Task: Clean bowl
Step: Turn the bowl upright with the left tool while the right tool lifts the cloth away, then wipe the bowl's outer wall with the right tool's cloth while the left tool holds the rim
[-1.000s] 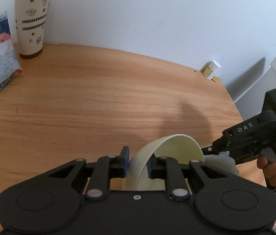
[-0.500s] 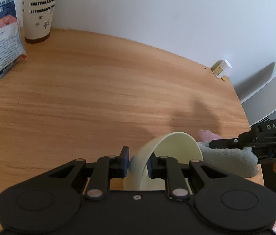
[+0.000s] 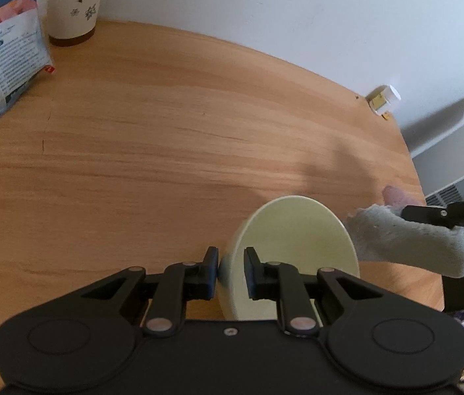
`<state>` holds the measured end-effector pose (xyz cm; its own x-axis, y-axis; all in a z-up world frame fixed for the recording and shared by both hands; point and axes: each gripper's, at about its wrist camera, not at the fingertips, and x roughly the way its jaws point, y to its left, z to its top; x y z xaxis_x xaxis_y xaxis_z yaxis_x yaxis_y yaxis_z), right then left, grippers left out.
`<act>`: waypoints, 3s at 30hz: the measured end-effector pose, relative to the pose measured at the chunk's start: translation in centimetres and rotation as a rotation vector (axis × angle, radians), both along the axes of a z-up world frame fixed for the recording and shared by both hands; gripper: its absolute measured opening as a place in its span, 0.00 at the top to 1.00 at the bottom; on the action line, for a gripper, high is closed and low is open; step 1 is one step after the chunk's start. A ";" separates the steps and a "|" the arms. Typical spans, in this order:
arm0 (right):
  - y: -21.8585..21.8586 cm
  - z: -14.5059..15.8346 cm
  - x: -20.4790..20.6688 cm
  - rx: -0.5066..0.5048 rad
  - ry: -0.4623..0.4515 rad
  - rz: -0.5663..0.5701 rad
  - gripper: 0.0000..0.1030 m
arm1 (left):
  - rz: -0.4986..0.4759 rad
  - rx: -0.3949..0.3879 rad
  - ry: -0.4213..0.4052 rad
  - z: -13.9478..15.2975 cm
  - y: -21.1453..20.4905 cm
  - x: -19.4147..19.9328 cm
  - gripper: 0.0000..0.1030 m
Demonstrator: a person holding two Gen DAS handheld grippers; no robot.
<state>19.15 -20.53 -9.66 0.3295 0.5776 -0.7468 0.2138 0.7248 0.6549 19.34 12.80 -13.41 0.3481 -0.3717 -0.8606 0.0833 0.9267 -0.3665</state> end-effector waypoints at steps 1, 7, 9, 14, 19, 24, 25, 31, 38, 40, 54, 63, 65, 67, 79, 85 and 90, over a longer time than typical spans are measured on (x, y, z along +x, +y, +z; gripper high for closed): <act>0.2 0.3 -0.3 -0.012 -0.008 0.007 0.80 | -0.002 -0.006 -0.004 0.0 0.1 0.1 0.82; 0.8 2.1 -1.5 -0.090 -0.071 0.042 0.80 | -0.122 0.047 -0.018 0.5 -0.6 0.9 0.48; 0.9 2.4 -1.7 -0.097 -0.085 0.048 0.80 | -0.171 0.091 -0.027 0.6 -1.0 1.0 0.41; 0.9 2.5 -2.3 -0.092 -0.073 0.044 0.80 | -0.349 0.173 -0.077 1.0 -1.9 1.7 0.36; 0.4 2.9 -3.0 -0.088 -0.086 0.022 0.79 | -0.441 0.263 -0.143 1.7 -2.9 3.4 0.14; -0.5 2.8 -3.5 -0.104 -0.062 -0.018 0.77 | -0.611 0.285 -0.123 1.7 -5.1 4.8 0.13; -0.7 2.8 -3.6 -0.106 -0.059 -0.023 0.77 | -0.643 0.291 -0.122 1.6 -5.4 4.9 0.12; -1.1 2.9 -4.1 -0.089 -0.061 -0.054 0.77 | -0.845 0.292 -0.089 0.8 -7.5 6.2 0.11; -0.7 3.8 -3.9 -0.077 -0.086 -0.076 0.77 | -1.030 0.236 -0.071 0.8 -8.6 6.9 0.35; -0.8 4.1 -4.0 -0.083 -0.093 -0.093 0.77 | -1.091 0.204 -0.086 0.8 -8.8 6.9 0.57; 0.8 3.8 -4.2 -0.073 -0.089 -0.172 0.77 | -1.194 0.174 0.013 -0.5 -7.9 7.9 0.85; 1.1 4.1 -2.6 -0.033 -0.098 -0.102 0.77 | -0.778 0.125 -0.071 1.1 -3.6 5.2 0.92; 1.1 4.2 -2.2 -0.034 -0.100 -0.084 0.78 | -0.700 0.138 -0.093 1.2 -3.1 4.5 0.92; 1.1 4.1 -1.4 -0.020 -0.100 -0.058 0.78 | -0.570 0.126 -0.125 1.4 -1.9 3.2 0.92; 5.1 4.6 3.4 -0.047 -0.155 0.152 0.79 | -0.359 0.250 -0.382 4.0 -1.8 -3.9 0.89; 10.2 2.6 4.6 -0.037 -0.114 0.318 0.80 | -0.330 0.307 -0.447 3.8 -3.1 -6.3 0.89; 13.5 0.6 3.9 -0.065 -0.087 0.439 0.79 | -0.295 0.319 -0.453 3.4 -3.2 -6.6 0.90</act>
<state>23.07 -6.99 -9.06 0.1268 0.6293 -0.7667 -0.1766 0.7749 0.6069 12.78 9.63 -9.99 0.6263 -0.2572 -0.7359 0.4349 0.8988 0.0559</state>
